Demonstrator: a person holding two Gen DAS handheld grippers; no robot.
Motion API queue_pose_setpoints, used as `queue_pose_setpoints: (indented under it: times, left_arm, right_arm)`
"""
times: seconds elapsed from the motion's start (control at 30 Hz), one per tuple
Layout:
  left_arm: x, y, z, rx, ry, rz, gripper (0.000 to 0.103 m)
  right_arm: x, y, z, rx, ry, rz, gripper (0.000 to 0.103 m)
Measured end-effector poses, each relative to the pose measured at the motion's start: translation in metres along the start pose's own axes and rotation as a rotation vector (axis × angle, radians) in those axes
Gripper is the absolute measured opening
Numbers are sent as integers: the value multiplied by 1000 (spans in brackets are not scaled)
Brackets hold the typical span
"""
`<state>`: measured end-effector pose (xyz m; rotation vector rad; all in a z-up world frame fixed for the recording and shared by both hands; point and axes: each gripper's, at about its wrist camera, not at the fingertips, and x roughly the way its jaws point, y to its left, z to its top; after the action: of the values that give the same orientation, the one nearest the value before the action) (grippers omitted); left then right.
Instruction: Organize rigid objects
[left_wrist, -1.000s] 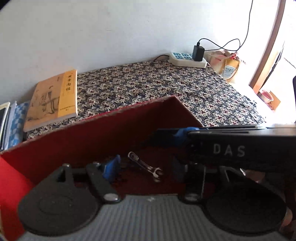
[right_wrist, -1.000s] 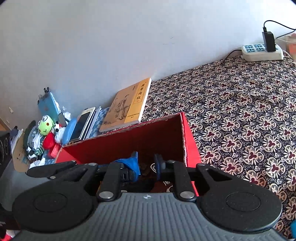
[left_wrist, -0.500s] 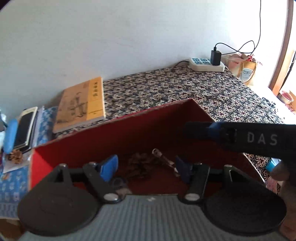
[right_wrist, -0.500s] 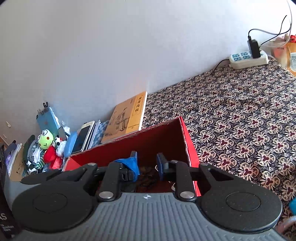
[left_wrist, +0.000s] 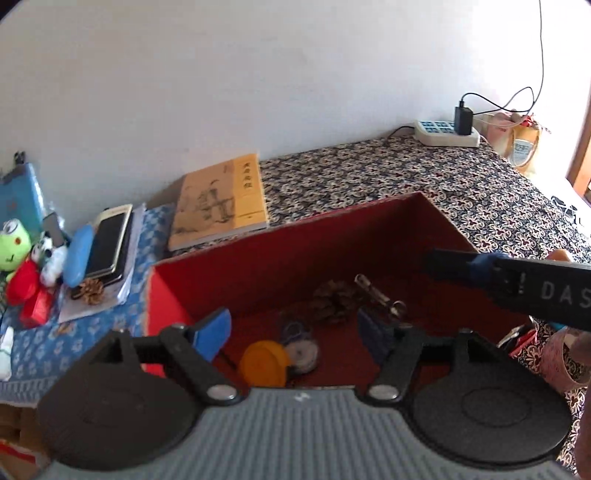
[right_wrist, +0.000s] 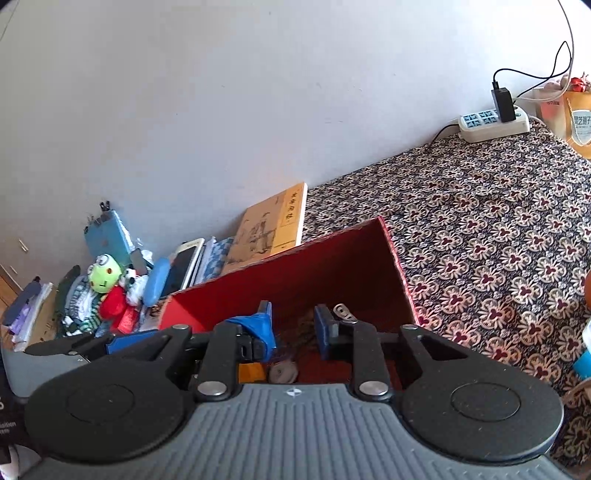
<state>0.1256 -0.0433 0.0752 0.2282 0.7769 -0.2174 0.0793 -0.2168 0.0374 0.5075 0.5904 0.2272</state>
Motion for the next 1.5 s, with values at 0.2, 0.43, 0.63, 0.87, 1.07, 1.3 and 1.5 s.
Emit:
queue_pose_setpoints:
  times: [0.2,0.43,0.63,0.87,1.07,1.3,1.5]
  left_arm:
    - [-17,7,-6,-14,8,57,71]
    - [-34,20,-14,-73,4,119,72]
    - [-38,25,-25,-114,24,154,72]
    - [-44,25,-34,-122,46,158,72]
    - [-42,23,-44,-108,76,159,73]
    - [-38,24,-56,-104,112,148,73]
    - [-37,22,-65,-106,118,121,74]
  right_arm:
    - [-7,4,-4,3,32,75,9]
    - [-9,9,-6,-38,83,133,12]
    - [-9,8,-10,-49,136,172,12]
    - [-16,6,-17,-43,164,209,12]
    - [-20,9,-28,-41,174,217,12]
    - [-21,14,-42,-53,188,193,12]
    - [-19,17,-50,-67,201,160,12]
